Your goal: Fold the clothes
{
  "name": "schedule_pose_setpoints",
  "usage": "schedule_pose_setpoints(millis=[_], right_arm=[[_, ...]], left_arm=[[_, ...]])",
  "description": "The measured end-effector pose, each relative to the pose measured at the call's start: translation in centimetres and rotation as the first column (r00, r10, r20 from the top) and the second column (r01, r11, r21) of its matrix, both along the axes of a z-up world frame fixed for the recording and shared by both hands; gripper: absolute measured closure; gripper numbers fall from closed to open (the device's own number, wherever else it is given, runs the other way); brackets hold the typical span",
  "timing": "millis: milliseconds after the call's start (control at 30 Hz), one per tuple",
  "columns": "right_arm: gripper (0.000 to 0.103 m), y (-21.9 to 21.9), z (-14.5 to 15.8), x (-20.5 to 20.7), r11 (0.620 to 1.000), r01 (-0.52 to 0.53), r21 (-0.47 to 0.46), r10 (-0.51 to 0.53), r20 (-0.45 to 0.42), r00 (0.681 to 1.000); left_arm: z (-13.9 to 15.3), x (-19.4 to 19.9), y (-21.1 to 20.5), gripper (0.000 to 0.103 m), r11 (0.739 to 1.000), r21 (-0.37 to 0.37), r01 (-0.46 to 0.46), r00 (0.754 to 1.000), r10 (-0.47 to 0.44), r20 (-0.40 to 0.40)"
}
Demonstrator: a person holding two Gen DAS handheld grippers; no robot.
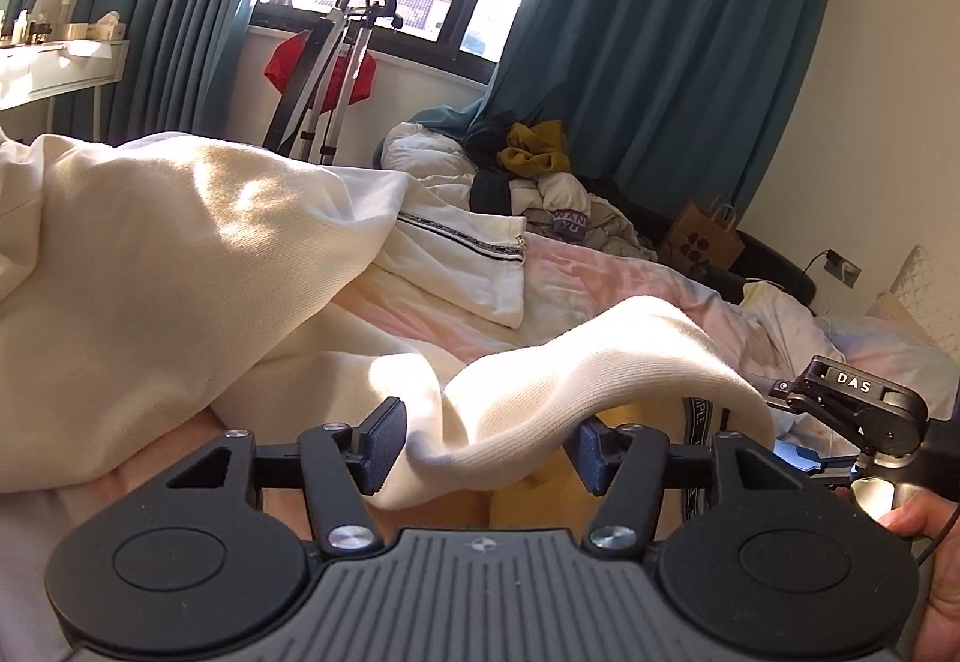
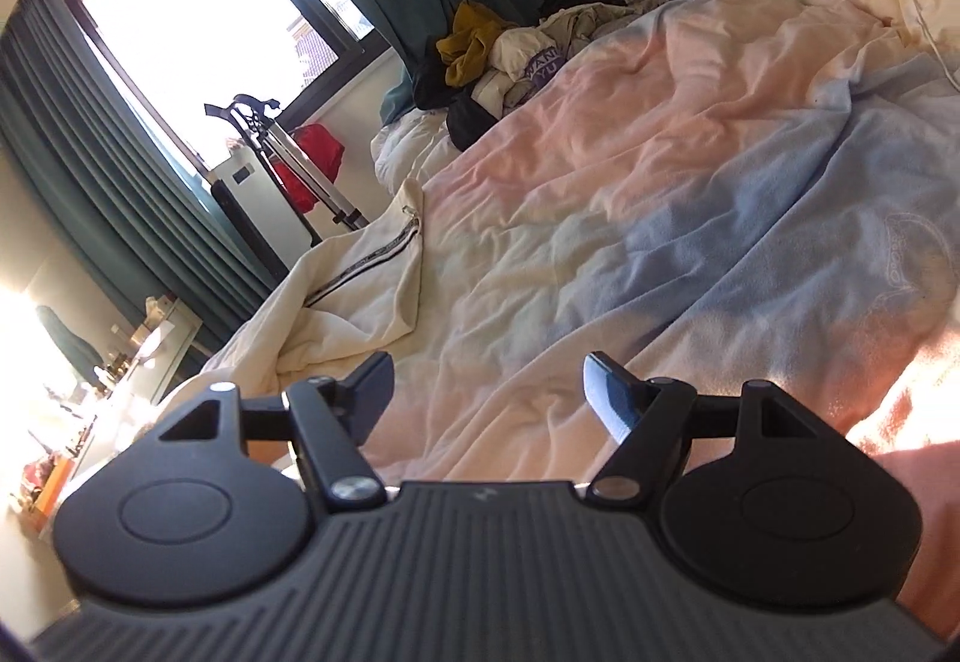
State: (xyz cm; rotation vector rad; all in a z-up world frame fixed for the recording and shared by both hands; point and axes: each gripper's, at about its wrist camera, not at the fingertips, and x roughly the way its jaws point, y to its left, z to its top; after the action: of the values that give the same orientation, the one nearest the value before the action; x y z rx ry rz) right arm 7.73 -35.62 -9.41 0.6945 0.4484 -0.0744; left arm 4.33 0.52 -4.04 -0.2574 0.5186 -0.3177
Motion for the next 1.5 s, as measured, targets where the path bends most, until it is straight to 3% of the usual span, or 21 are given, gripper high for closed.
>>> schedule_pose_setpoints(millis=[133,267,333,400,467,500,567,700,733,800,933,1033,1167,1233,1267,1400,1467,1500], right_arm=[[0.03,1.1,0.8,-1.2,0.995,0.007,-0.098,-0.01,-0.03,0.999],[0.03,1.3,1.4,-2.9,0.994,0.027,-0.103,-0.028,-0.01,1.0],[0.03,1.5,1.7,-3.9,0.994,0.027,-0.11,-0.029,-0.02,0.999],[0.031,1.7,2.0,-4.8,0.993,0.027,-0.116,-0.031,-0.029,0.999],[0.03,1.8,1.9,-5.6,0.989,0.039,-0.144,-0.05,-0.071,0.996],[0.03,1.5,1.6,-6.0,0.99,0.046,-0.136,-0.059,-0.098,0.993],[0.03,0.7,0.7,-6.6,0.997,0.057,-0.059,-0.065,-0.147,0.987],[0.03,0.1,-1.1,-7.0,0.996,0.045,0.073,-0.028,-0.223,0.975],[0.03,0.4,-1.4,-6.7,0.996,0.025,0.084,-0.004,-0.24,0.971],[0.03,1.2,-2.2,-6.0,0.992,-0.029,0.127,0.063,-0.277,0.959],[0.03,2.9,-4.5,-4.8,0.958,-0.109,0.265,0.199,-0.342,0.918],[0.03,4.4,-5.6,-4.1,0.928,-0.177,0.329,0.293,-0.346,0.892],[0.03,6.6,-6.5,-3.1,0.908,-0.244,0.34,0.366,-0.366,0.856],[0.03,7.2,-6.4,-2.9,0.915,-0.252,0.316,0.361,-0.358,0.861],[0.034,7.4,-6.2,-2.9,0.921,-0.248,0.299,0.348,-0.351,0.869],[0.067,7.5,-5.3,-3.2,0.944,-0.225,0.241,0.294,-0.302,0.907],[0.073,7.0,-5.0,-3.5,0.946,-0.204,0.251,0.271,-0.268,0.924],[0.078,6.8,-4.8,-3.7,0.948,-0.196,0.252,0.26,-0.254,0.932]], left_arm=[[0.8,-2.2,1.7,0.03,0.997,-0.043,-0.071,0.997,0.07,-0.03],[1.6,-3.8,3.9,0.029,0.981,-0.059,-0.186,0.98,0.181,-0.077],[1.8,-4.1,5.9,0.028,0.962,-0.091,-0.256,0.962,0.244,-0.123],[1.9,-3.9,8.4,0.027,0.932,-0.121,-0.341,0.928,0.314,-0.202],[1.2,-3.1,11.6,0.026,0.885,-0.173,-0.432,0.87,0.359,-0.339],[0.7,-2.8,13.4,0.026,0.854,-0.194,-0.483,0.829,0.375,-0.414],[-0.6,-2.4,16.7,0.026,0.779,-0.253,-0.573,0.758,0.387,-0.525],[-3.0,-1.9,21.7,0.026,0.638,-0.311,-0.704,0.642,0.386,-0.662],[-3.5,-1.8,22.5,0.028,0.609,-0.316,-0.727,0.618,0.381,-0.688],[-4.2,-1.3,23.9,0.028,0.571,-0.335,-0.75,0.594,0.358,-0.72],[-4.5,-0.9,25.6,0.029,0.523,-0.379,-0.764,0.601,0.361,-0.713],[-4.7,-1.2,26.6,0.029,0.477,-0.425,-0.769,0.615,0.373,-0.694],[-5.0,-1.6,27.9,0.03,0.41,-0.491,-0.768,0.635,0.393,-0.665],[-5.3,-1.6,28.0,0.031,0.392,-0.514,-0.763,0.645,0.401,-0.651],[-5.4,-1.6,28.1,0.035,0.383,-0.525,-0.76,0.649,0.405,-0.644],[-4.8,-2.6,28.0,0.054,0.374,-0.537,-0.756,0.654,0.422,-0.627],[-4.5,-3.0,27.9,0.075,0.369,-0.543,-0.754,0.656,0.431,-0.619],[-4.4,-3.3,27.9,0.08,0.367,-0.546,-0.753,0.657,0.435,-0.615]])
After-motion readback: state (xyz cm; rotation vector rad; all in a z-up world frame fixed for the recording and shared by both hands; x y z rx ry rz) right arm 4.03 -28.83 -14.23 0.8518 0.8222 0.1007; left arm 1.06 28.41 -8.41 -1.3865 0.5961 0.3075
